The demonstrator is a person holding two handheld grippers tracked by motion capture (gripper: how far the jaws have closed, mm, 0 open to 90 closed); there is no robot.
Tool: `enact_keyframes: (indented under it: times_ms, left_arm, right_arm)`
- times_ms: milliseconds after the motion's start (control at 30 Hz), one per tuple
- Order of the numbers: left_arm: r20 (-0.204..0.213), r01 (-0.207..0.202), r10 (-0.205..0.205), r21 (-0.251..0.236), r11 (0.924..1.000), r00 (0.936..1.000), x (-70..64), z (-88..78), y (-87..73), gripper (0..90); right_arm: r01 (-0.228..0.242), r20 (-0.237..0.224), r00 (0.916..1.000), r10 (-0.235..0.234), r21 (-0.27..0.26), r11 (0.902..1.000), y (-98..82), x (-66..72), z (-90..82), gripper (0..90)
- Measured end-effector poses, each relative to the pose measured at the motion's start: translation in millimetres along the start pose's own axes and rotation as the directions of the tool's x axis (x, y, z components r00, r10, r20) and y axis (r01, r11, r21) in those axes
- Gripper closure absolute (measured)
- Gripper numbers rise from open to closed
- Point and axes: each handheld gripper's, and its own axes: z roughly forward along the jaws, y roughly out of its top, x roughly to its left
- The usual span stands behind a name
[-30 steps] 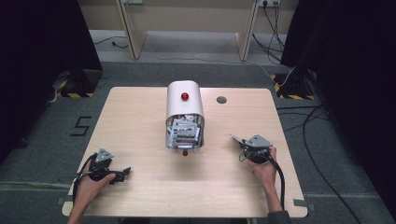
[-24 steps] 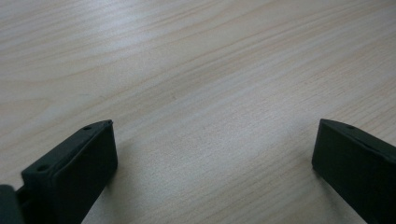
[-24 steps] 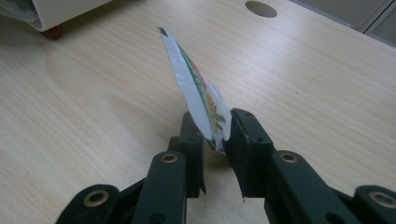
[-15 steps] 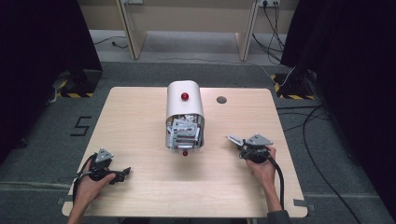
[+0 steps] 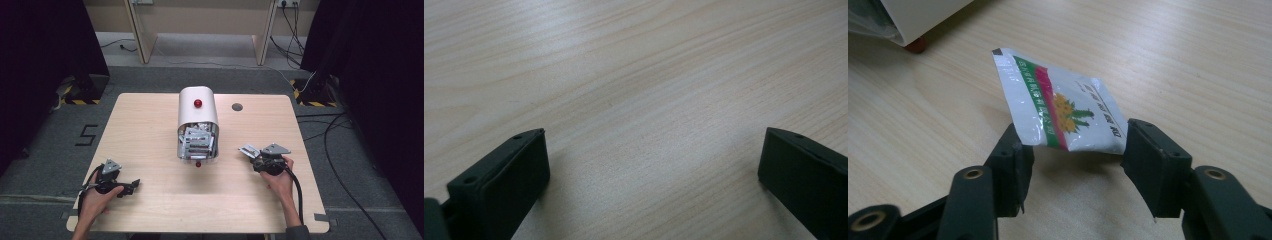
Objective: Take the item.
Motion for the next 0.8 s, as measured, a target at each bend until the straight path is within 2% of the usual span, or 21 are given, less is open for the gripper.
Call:
enact_keyframes:
  times_ms: [67,233,400,567,800]
  left_arm:
    - [0.0,-0.001,0.001,0.0,1.0,1.0,0.1,0.0,0.0,0.0]
    - [0.0,-0.001,0.001,0.0,1.0,1.0,0.0,0.0,0.0,0.0]
    - [0.0,-0.001,0.001,0.0,1.0,1.0,0.1,0.0,0.0,0.0]
    - [0.0,-0.001,0.001,0.0,1.0,1.0,0.1,0.0,0.0,0.0]
    - [0.0,-0.001,0.001,0.0,1.0,1.0,0.1,0.0,0.0,0.0]
  right_arm:
    - [-0.008,-0.002,1.0,0.008,-0.002,1.0,0.1,-0.4,0.0,41.8]
    - [-0.064,-0.013,0.9978,0.064,-0.009,0.9979,1.4,-1.0,0.8,32.4]
    - [-0.085,-0.012,0.9963,0.084,-0.017,0.9963,2.4,-0.9,0.3,29.1]
    - [-0.094,-0.051,0.9944,0.092,-0.027,0.9952,3.3,-0.7,-0.2,25.8]
    - [-0.088,-0.052,0.9949,0.086,-0.031,0.9957,5.2,1.7,-2.5,25.8]
